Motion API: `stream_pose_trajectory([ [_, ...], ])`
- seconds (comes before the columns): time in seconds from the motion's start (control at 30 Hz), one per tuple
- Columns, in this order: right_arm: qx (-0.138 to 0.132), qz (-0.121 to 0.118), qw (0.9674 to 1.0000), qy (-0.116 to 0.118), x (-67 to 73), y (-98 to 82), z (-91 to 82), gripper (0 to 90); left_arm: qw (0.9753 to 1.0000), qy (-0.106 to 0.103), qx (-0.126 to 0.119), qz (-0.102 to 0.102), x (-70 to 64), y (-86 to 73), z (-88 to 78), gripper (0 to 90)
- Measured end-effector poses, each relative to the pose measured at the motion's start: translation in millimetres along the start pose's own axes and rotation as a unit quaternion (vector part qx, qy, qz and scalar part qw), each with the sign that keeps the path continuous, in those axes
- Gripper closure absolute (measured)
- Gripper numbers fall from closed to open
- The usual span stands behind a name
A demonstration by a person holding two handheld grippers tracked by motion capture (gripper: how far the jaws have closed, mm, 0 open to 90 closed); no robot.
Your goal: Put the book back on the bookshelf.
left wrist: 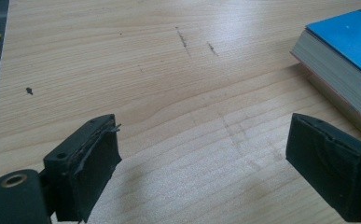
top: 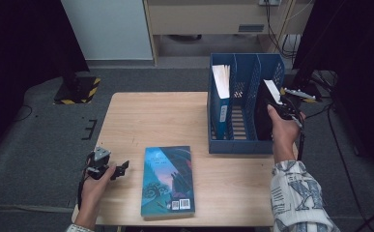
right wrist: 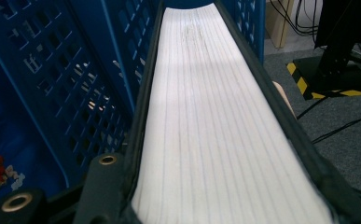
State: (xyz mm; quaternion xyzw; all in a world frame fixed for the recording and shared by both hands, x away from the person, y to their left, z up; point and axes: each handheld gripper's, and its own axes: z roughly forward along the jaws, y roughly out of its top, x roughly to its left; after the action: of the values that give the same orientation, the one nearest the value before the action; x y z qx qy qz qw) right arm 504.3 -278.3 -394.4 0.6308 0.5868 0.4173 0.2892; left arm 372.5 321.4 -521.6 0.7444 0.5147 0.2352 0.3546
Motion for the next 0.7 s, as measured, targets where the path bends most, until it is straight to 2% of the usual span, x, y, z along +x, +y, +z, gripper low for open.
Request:
stream_pose_trajectory([
  [0.5,-0.005,0.005,0.9999,0.008,-0.9,-8.8,-6.5,47.6,1.0,0.0,-0.001,0.0,-0.3,0.1,-0.3,8.9],
  [0.6,-0.007,-0.001,1.0,0.006,1.6,-10.5,-7.6,47.3,1.0,-0.001,-0.001,0.0,-0.5,0.2,-0.5,9.0],
  [0.7,-0.009,0.003,0.9999,0.012,3.5,-10.6,-7.8,45.3,1.0,-0.001,-0.001,0.0,-0.4,0.1,-0.6,8.9],
])
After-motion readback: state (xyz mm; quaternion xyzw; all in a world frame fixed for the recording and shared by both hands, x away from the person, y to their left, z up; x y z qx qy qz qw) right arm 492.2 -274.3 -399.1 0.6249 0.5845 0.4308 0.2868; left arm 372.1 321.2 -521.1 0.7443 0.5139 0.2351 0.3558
